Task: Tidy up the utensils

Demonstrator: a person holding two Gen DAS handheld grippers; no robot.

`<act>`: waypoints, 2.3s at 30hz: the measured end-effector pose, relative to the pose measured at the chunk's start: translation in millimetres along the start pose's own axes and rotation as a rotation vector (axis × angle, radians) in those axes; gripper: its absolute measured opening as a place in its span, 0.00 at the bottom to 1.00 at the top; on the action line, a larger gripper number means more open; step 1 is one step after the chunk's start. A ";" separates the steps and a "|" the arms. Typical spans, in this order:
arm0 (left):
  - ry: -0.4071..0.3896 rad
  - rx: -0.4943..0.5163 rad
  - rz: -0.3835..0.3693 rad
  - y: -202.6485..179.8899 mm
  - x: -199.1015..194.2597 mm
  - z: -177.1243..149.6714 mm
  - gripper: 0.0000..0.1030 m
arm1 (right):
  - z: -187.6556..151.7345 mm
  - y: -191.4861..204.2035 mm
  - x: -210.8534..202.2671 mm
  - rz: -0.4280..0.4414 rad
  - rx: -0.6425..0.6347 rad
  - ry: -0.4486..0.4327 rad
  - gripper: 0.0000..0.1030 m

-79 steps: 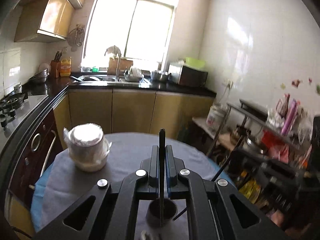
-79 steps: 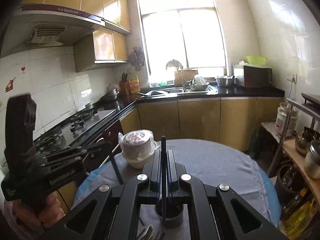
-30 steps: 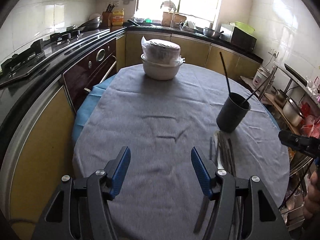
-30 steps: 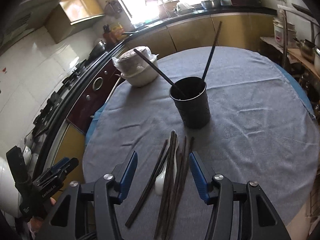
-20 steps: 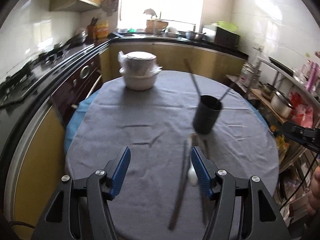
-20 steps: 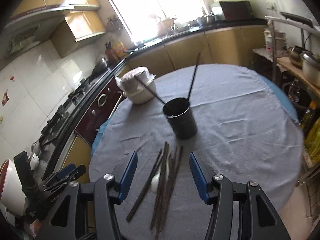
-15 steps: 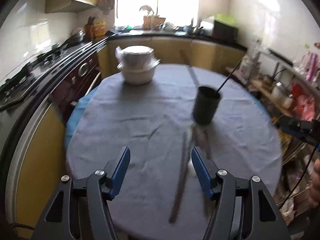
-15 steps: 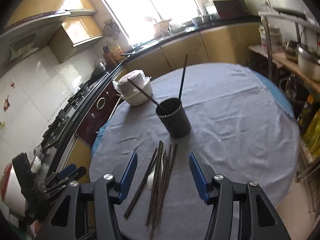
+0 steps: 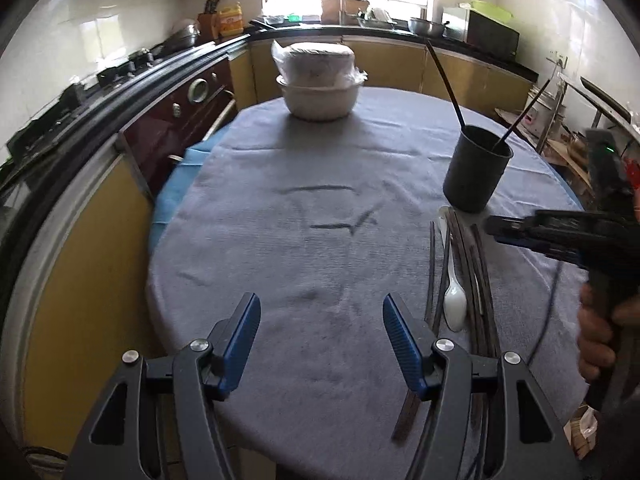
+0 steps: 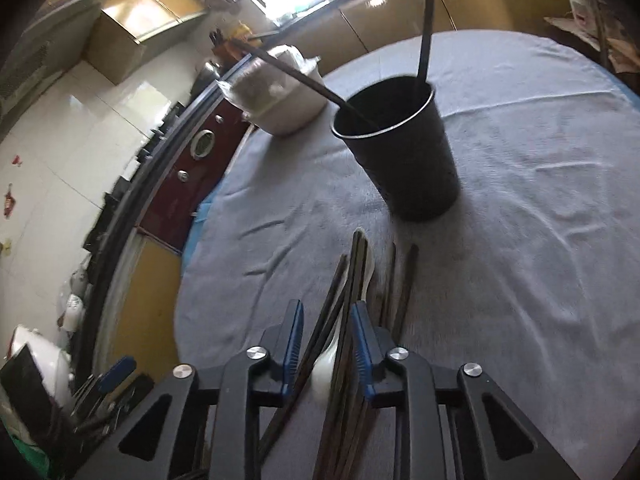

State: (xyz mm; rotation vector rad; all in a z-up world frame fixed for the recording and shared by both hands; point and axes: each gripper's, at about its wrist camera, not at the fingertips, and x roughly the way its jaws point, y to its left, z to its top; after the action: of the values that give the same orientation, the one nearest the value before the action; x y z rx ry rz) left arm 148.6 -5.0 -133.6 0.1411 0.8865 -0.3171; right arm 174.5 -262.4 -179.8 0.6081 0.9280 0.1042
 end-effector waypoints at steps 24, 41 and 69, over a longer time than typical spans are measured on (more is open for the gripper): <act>0.076 0.063 -0.215 -51.3 67.8 46.5 0.61 | 0.1 -49.1 -6.7 -0.131 0.067 -0.046 0.05; 0.283 0.074 -0.323 -103.7 157.9 92.2 0.18 | 13.2 -85.0 -8.2 -0.099 0.182 0.044 0.09; 0.351 0.063 -0.370 -109.2 164.3 90.4 0.11 | 9.7 -59.2 19.7 -0.344 0.029 0.071 0.08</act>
State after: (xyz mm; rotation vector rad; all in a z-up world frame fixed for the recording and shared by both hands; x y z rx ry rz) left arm 276.2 -165.9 -203.9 0.0915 1.2533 -0.6794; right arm 183.9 -309.1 -221.2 0.4660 1.0922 -0.1972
